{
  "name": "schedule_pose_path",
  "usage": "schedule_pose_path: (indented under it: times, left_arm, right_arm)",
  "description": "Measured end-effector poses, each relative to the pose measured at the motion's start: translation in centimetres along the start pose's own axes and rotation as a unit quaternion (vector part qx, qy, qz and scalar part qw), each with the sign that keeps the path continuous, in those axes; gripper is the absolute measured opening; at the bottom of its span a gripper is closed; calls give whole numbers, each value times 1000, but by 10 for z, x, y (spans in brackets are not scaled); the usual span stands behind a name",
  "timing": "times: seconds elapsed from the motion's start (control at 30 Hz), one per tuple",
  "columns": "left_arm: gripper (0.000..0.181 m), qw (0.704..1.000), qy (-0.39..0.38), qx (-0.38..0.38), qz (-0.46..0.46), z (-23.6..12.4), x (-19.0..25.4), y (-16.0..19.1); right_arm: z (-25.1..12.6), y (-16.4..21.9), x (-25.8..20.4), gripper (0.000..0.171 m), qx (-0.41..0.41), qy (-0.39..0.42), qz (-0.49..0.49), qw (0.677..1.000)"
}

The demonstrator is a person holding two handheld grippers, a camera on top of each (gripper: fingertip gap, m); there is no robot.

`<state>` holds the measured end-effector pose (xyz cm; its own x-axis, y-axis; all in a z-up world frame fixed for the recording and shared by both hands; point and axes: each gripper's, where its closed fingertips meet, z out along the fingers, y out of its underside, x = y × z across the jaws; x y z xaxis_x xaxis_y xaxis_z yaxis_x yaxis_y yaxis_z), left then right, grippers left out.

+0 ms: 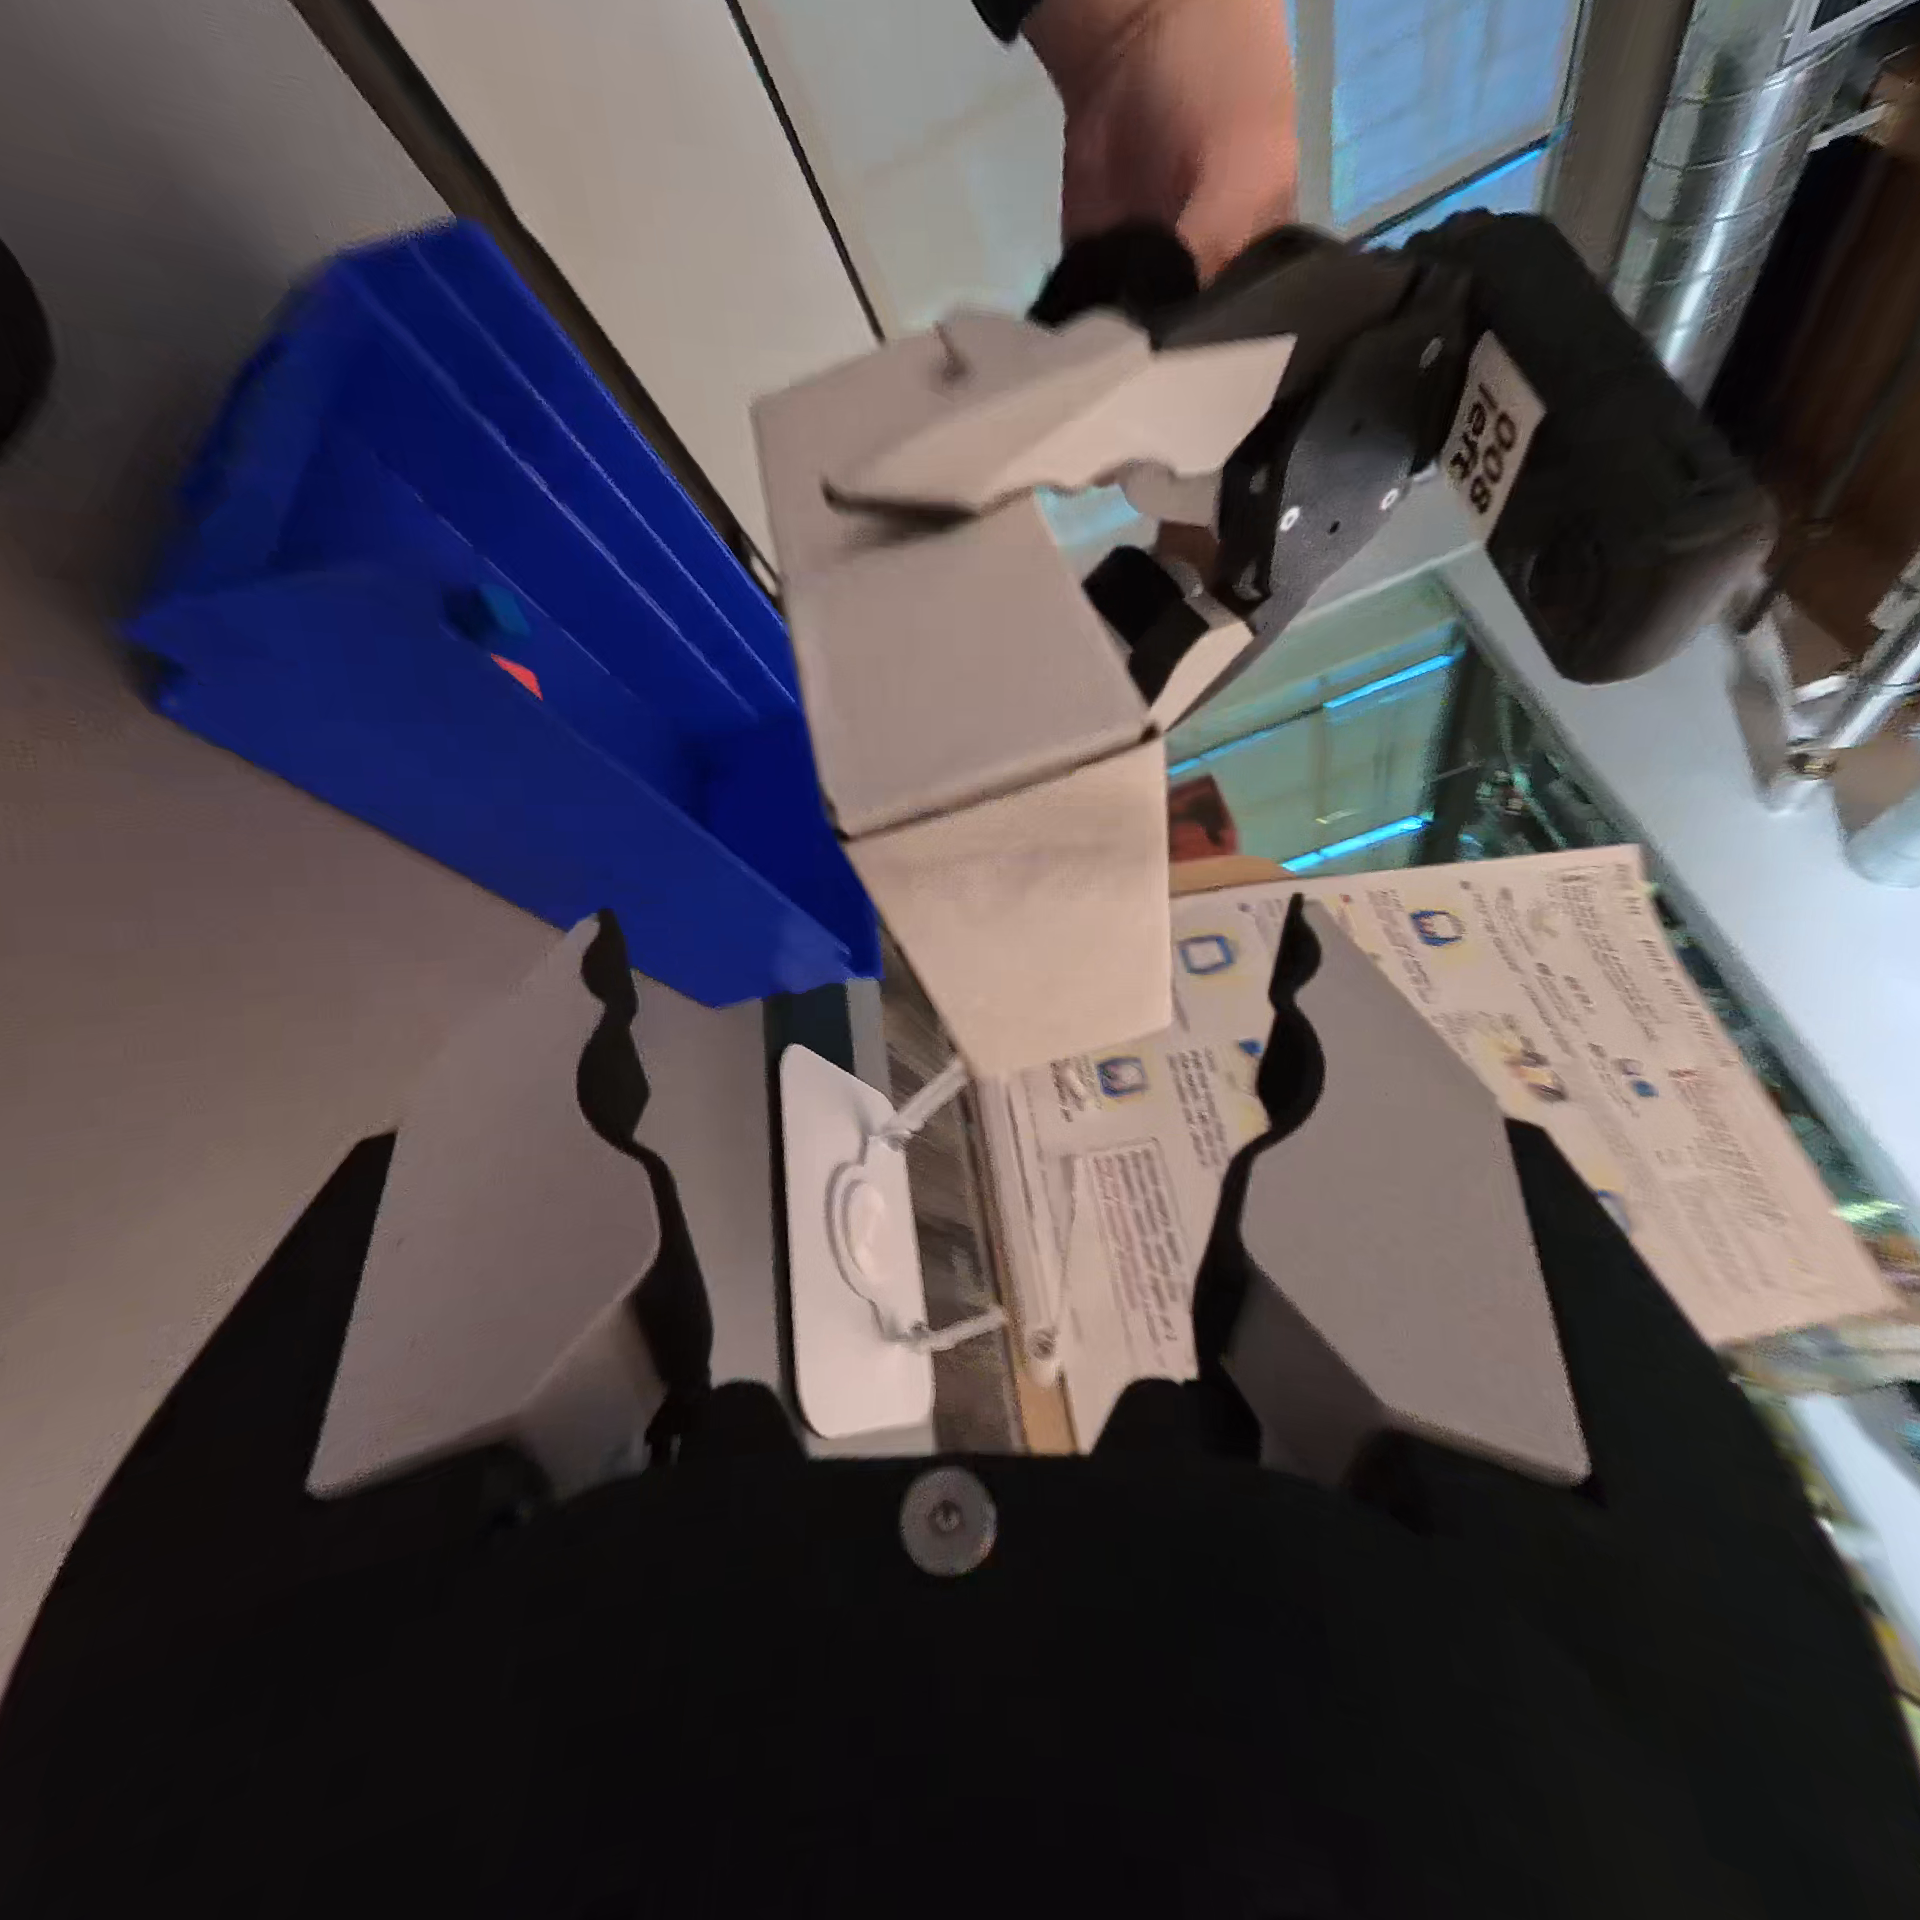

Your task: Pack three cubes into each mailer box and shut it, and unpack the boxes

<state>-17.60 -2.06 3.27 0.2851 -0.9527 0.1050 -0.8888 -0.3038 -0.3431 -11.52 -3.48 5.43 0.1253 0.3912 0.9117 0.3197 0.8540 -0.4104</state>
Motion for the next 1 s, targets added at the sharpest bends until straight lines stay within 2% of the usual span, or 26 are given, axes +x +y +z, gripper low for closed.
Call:
schedule_pose_path:
  times: [0.07,0.13,0.2,0.3,0.37,0.43,0.53,0.63,0.7,0.77,0.83,0.9,1.0]
  left_arm:
    - [135,999,40,10,26,16,28,-17]
    - [135,997,66,11,43,35,48,-28]
    - [134,995,83,-5,53,56,61,-28]
    - [127,995,91,13,44,80,68,-29]
    - [111,993,92,62,44,86,70,-33]
    - [105,988,80,124,41,87,71,-36]
    - [117,972,68,223,-2,82,79,-40]
    - [117,924,124,361,-4,59,124,-42]
    - [118,904,72,421,7,57,132,-38]
    - [133,896,-47,441,-1,65,114,-33]
    - [136,884,-137,448,-17,70,96,-26]
    - [137,886,-115,449,-38,80,98,-23]
    - [132,871,-73,484,-47,92,103,-21]
  right_arm:
    - [-3,5,-2,116,-13,7,-20,1000]
    - [-10,0,-19,106,-2,-24,0,1000]
    - [-19,-7,-31,95,13,-40,3,999]
    - [-25,13,-61,79,-45,-110,47,992]
    - [-34,11,-76,78,-25,-133,130,982]
    - [-46,9,-91,77,-4,-152,200,968]
    - [-57,26,-106,76,-40,-156,245,956]
    - [-70,40,-110,76,-72,-156,304,937]
    - [-76,50,-120,75,-104,-178,358,910]
    - [-79,61,-137,75,-142,-206,398,883]
    - [-82,73,-155,74,-184,-232,398,869]
    - [-85,82,-172,73,-220,-256,382,861]
    - [-85,77,-177,73,-205,-263,383,862]
